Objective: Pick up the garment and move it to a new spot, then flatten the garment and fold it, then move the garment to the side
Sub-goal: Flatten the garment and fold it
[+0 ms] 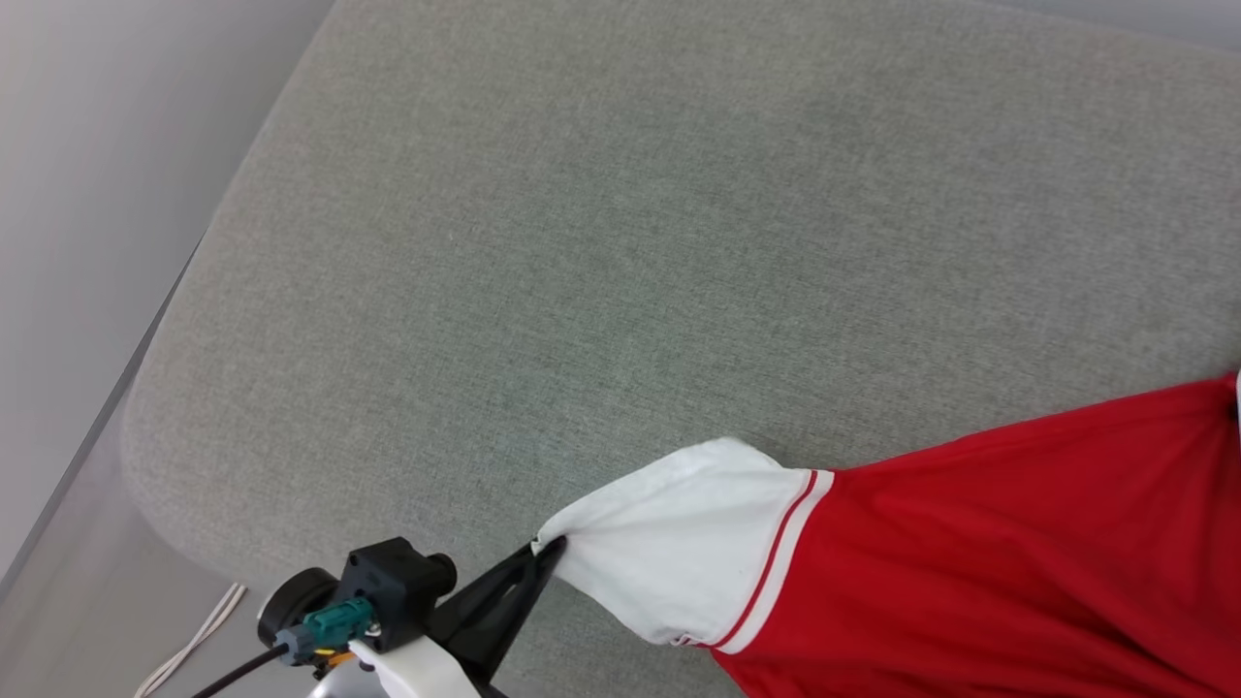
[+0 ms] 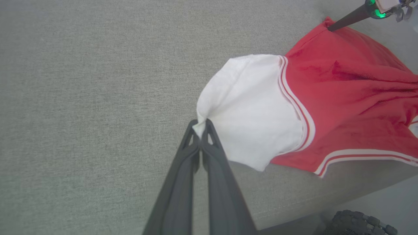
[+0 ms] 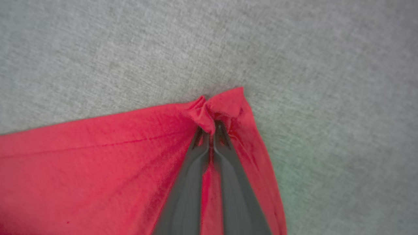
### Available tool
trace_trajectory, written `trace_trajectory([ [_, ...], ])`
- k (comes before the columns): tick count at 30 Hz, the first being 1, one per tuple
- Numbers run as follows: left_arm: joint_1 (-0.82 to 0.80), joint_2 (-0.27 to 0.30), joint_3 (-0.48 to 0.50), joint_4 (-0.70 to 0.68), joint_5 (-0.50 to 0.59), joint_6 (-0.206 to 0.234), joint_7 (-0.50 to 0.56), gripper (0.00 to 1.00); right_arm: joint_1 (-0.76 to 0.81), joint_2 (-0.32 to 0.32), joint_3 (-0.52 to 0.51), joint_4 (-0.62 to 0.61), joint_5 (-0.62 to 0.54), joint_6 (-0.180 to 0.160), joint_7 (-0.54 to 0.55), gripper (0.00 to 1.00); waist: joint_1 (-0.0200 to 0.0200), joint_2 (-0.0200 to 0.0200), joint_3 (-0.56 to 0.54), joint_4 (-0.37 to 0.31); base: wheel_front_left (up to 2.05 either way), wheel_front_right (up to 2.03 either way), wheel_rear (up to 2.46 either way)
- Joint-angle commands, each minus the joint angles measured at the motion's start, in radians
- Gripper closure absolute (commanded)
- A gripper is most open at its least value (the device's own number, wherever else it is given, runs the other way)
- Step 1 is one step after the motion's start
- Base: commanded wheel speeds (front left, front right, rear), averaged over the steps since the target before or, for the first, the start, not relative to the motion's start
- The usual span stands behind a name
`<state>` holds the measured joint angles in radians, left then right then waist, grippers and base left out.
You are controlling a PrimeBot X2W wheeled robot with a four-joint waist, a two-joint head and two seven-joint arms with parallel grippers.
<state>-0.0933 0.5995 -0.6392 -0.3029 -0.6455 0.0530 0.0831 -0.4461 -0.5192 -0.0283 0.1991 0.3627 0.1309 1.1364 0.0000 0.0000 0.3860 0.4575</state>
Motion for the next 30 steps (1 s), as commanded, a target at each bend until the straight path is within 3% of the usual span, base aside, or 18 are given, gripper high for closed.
trace_trajectory([
  [1,-0.016,0.01,0.009,0.0,0.004,0.007,-0.004,1.0,0.065,0.04,0.034,0.067,0.009,0.0,-0.005,1.0,0.0,0.0,-0.021,-0.017,0.0,0.0,0.0],
  [13,0.002,0.074,0.065,-0.037,0.004,0.046,0.001,1.0,-0.074,0.027,0.088,0.046,0.094,0.0,-0.261,1.0,0.0,0.0,-0.19,-0.139,0.0,0.0,0.0],
  [22,-0.027,0.168,0.203,-0.115,0.01,0.106,-0.022,1.0,-0.179,0.038,0.126,-0.062,0.206,0.0,-0.369,1.0,0.0,0.0,-0.311,-0.269,0.0,0.0,0.0],
  [30,-0.103,0.241,0.327,-0.176,-0.005,0.126,-0.025,1.0,-0.225,0.04,0.154,-0.172,0.24,0.0,-0.435,1.0,0.0,0.0,-0.37,-0.366,0.0,0.0,0.0],
])
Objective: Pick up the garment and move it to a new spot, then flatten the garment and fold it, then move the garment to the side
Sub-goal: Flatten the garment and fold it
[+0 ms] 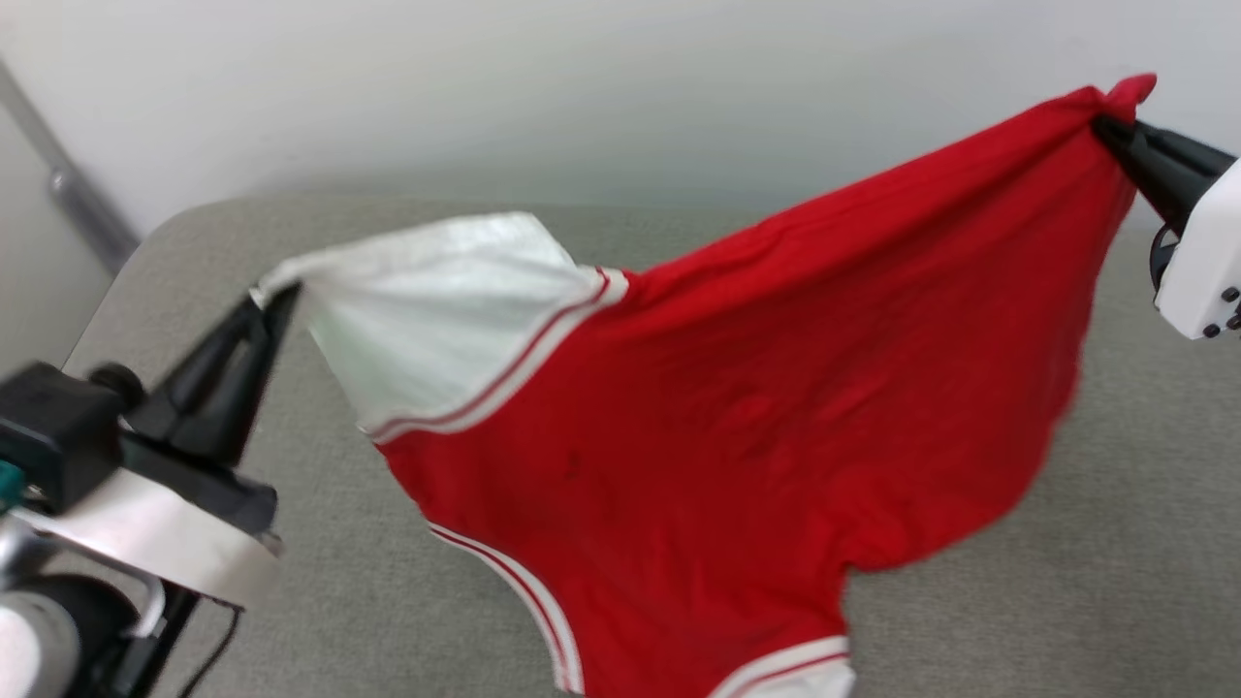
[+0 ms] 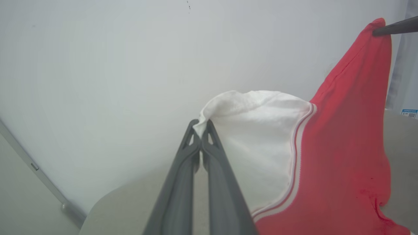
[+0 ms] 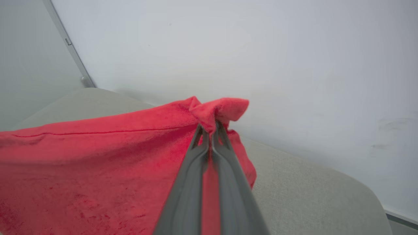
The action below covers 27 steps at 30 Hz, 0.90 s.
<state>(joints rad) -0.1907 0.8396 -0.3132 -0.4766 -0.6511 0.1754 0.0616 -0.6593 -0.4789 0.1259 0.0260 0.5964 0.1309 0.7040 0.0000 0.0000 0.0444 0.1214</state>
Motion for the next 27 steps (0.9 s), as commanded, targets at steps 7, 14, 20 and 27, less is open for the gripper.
trace_trajectory([
  [7,-0.138,0.022,0.077,-0.035,-0.006,0.004,0.0,1.0,-0.031,0.038,-0.033,-0.106,0.005,0.0,-0.051,1.0,0.0,0.0,-0.047,-0.087,0.0,0.0,0.0],
  [14,-0.267,0.052,0.142,-0.052,0.019,0.018,0.002,1.0,-0.049,0.083,-0.065,-0.211,-0.009,0.0,-0.041,1.0,0.0,0.0,-0.029,-0.133,0.0,0.0,0.0],
  [20,-0.398,0.084,0.184,-0.055,0.023,0.009,0.023,1.0,-0.081,0.123,-0.093,-0.299,-0.046,0.0,-0.029,1.0,0.0,0.0,0.027,-0.155,0.0,0.0,0.0],
  [27,-0.607,0.108,0.186,0.006,0.014,-0.045,0.043,1.0,-0.152,0.132,-0.111,-0.347,-0.097,0.0,-0.023,1.0,0.0,0.0,0.159,-0.165,0.0,0.0,0.0],
])
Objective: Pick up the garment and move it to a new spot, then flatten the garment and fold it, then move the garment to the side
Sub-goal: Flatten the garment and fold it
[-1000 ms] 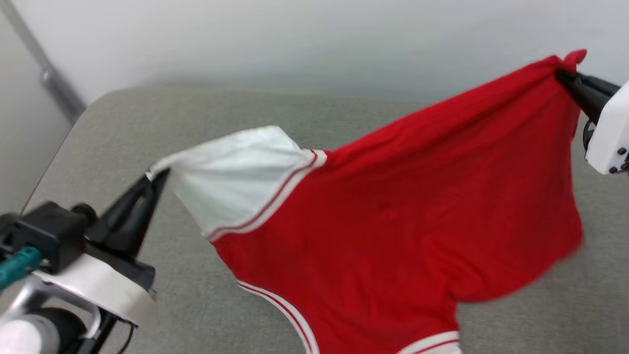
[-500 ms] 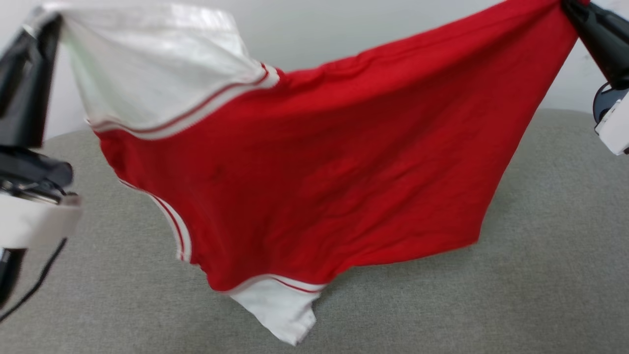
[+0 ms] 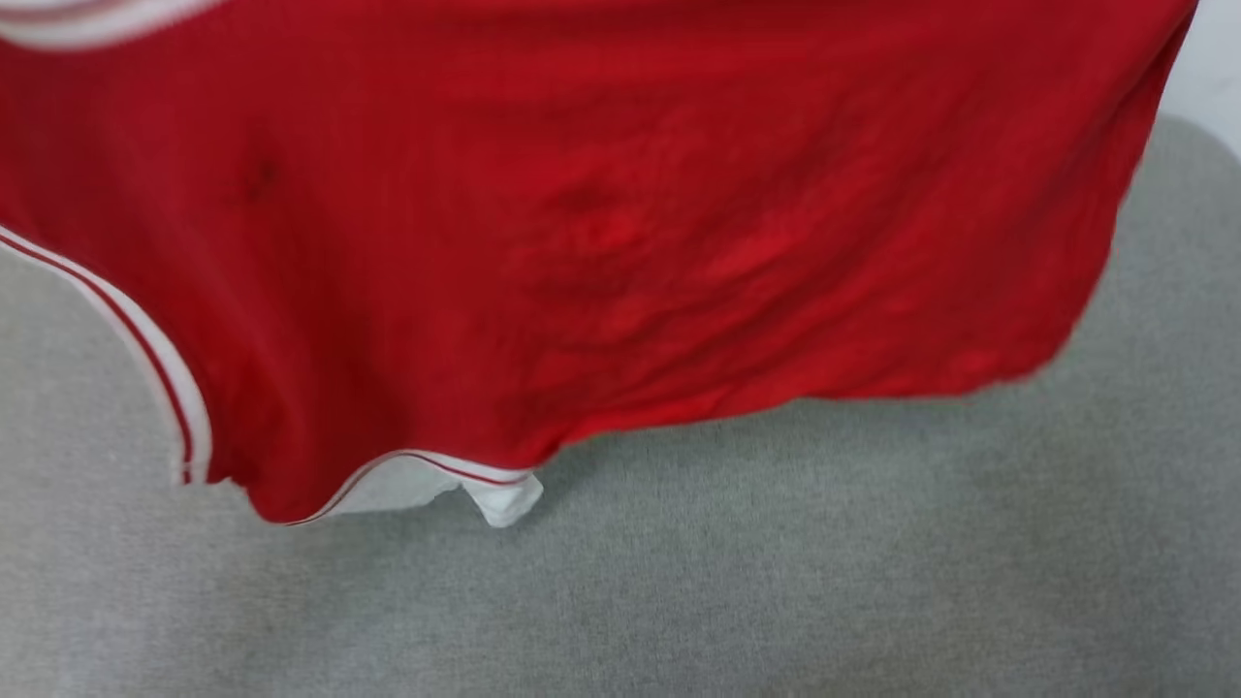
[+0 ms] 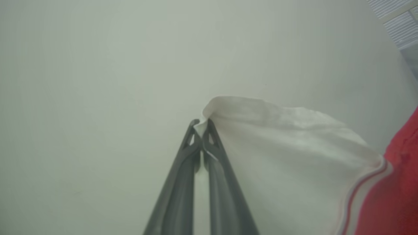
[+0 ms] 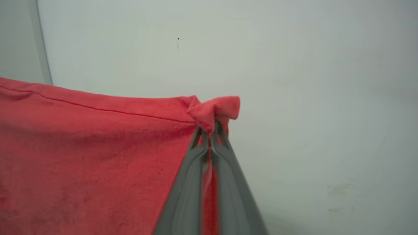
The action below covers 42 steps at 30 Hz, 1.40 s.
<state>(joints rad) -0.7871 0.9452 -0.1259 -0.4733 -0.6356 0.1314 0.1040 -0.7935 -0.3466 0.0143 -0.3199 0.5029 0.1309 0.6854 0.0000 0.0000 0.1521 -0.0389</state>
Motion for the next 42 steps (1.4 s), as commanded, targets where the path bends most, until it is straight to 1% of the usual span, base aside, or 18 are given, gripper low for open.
trace_trajectory([
  [1,-0.046,0.006,-0.008,0.021,0.0,-0.015,0.005,1.0,-0.034,0.001,-0.002,0.003,-0.008,0.0,-0.011,1.0,0.0,0.0,0.076,-0.005,0.0,0.0,0.0],
  [5,-0.199,0.013,-0.051,0.1,0.024,-0.081,0.017,1.0,-0.11,0.003,0.007,0.047,-0.031,0.0,-0.054,1.0,0.0,0.0,0.166,-0.008,0.0,0.0,0.0],
  [8,-0.331,-0.001,-0.081,0.168,0.041,-0.124,0.022,1.0,-0.195,-0.002,0.014,0.096,-0.051,0.0,-0.094,1.0,0.0,0.0,0.239,-0.005,0.0,0.0,0.0],
  [11,-0.469,-0.037,-0.108,0.257,0.061,-0.158,0.008,1.0,-0.292,-0.002,0.022,0.17,-0.088,-0.001,-0.15,1.0,0.0,0.0,0.306,-0.004,0.0,0.0,0.0],
  [13,-0.559,-0.066,-0.132,0.321,0.08,-0.178,-0.002,1.0,-0.365,-0.025,0.043,0.227,-0.126,-0.001,-0.187,1.0,0.0,0.0,0.348,-0.002,0.0,0.0,0.0],
  [19,-0.835,-0.174,-0.174,0.529,0.132,-0.202,-0.073,1.0,-0.601,-0.027,0.056,0.428,-0.205,-0.001,-0.295,1.0,0.0,0.0,0.462,0.024,0.0,0.0,0.0],
  [23,-0.967,-0.228,-0.2,0.707,0.167,-0.219,-0.158,1.0,-0.723,-0.005,0.073,0.554,-0.253,-0.001,-0.375,1.0,0.0,0.0,0.514,0.041,0.0,0.0,0.0],
  [25,-1.009,-0.252,-0.211,0.783,0.179,-0.224,-0.204,1.0,-0.77,0.006,0.077,0.613,-0.28,-0.001,-0.416,1.0,0.0,0.0,0.535,0.051,0.0,0.0,0.0],
  [29,-1.015,-0.297,-0.236,0.902,0.186,-0.233,-0.286,1.0,-0.804,0.028,0.1,0.717,-0.331,-0.001,-0.499,1.0,0.0,0.0,0.559,0.073,0.0,0.0,0.0],
  [33,-0.924,-0.349,-0.27,0.978,0.176,-0.241,-0.339,1.0,-0.744,0.045,0.127,0.818,-0.355,-0.001,-0.577,1.0,0.0,0.0,0.553,0.095,0.0,0.0,0.0],
  [36,-0.829,-0.378,-0.305,1.01,0.172,-0.248,-0.359,1.0,-0.674,0.048,0.155,0.882,-0.366,-0.001,-0.647,1.0,0.0,0.0,0.53,0.106,0.0,0.0,0.0],
  [38,-0.726,-0.402,-0.335,1.014,0.173,-0.253,-0.365,1.0,-0.607,0.051,0.185,0.923,-0.38,-0.001,-0.697,1.0,0.0,0.0,0.508,0.112,0.0,0.0,0.0],
  [42,-0.516,-0.437,-0.354,0.988,0.165,-0.249,-0.37,1.0,-0.464,0.063,0.214,0.984,-0.356,-0.001,-0.777,1.0,0.0,0.0,0.448,0.121,0.0,0.0,0.0],
])
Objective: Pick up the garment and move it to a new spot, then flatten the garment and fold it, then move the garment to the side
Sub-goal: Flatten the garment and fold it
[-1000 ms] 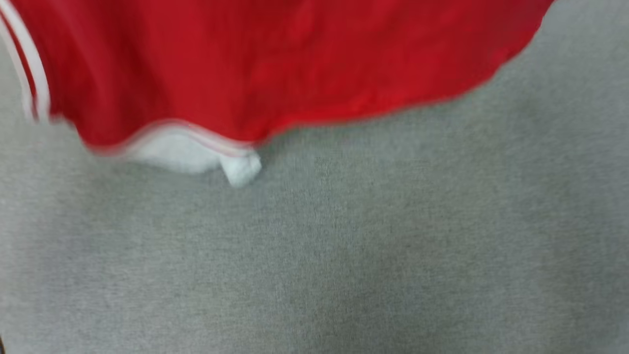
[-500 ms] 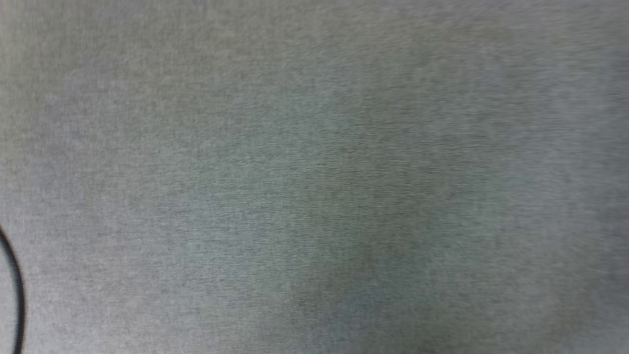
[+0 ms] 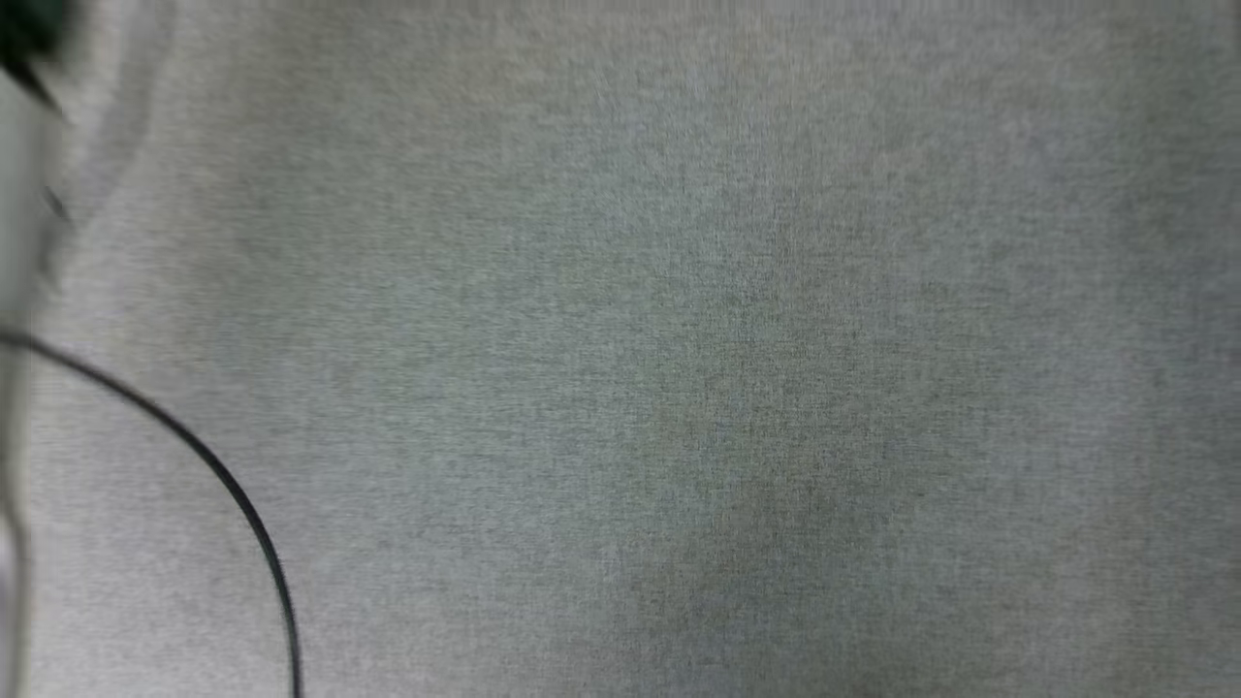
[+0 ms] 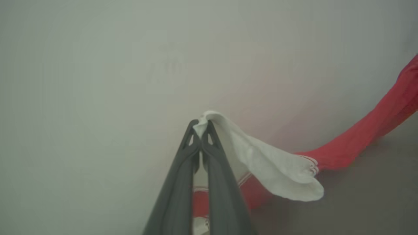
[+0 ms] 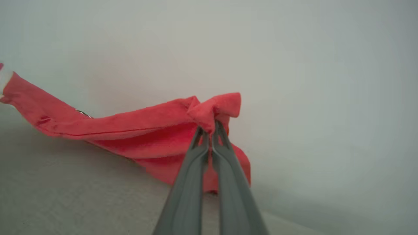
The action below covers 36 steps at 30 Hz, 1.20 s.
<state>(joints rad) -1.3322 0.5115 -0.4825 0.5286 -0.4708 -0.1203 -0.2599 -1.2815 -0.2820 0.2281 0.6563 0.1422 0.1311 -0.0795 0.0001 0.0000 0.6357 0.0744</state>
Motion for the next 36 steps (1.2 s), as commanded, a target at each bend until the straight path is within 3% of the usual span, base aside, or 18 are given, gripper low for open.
trace_trajectory([
  [1,0.089,-0.007,0.003,-0.03,0.004,0.005,-0.007,1.0,0.061,0.001,0.006,0.019,0.012,-0.001,-0.028,1.0,-0.0001,0.0,-0.054,0.009,0.0,0.0,0.0],
  [2,0.089,-0.007,0.003,-0.03,0.004,0.005,-0.007,1.0,0.061,0.001,0.006,0.019,0.012,-0.001,-0.028,1.0,-0.0001,0.0,-0.054,0.009,0.0,0.0,0.0],
  [6,0.34,-0.022,0.028,-0.096,-0.003,0.025,-0.007,1.0,0.206,-0.003,0.049,0.06,0.062,-0.001,-0.063,1.0,-0.0001,0.0,-0.133,0.012,0.0,0.0,0.0],
  [13,0.728,-0.011,0.054,-0.192,-0.026,0.053,-0.007,1.0,0.448,-0.061,0.15,0.051,0.196,-0.001,-0.095,1.0,-0.0001,0.0,-0.29,0.019,0.0,0.0,0.0],
  [21,1.067,0.069,0.049,-0.332,-0.071,0.103,0.042,1.0,0.679,-0.141,0.256,-0.019,0.347,-0.001,-0.065,1.0,-0.0001,0.0,-0.424,0.012,0.0,0.0,0.0],
  [36,1.475,0.198,0.033,-0.687,-0.157,0.22,0.215,1.0,0.969,-0.221,0.245,-0.14,0.515,-0.001,-0.031,1.0,-0.0001,0.0,-0.57,-0.007,0.0,0.0,0.0],
])
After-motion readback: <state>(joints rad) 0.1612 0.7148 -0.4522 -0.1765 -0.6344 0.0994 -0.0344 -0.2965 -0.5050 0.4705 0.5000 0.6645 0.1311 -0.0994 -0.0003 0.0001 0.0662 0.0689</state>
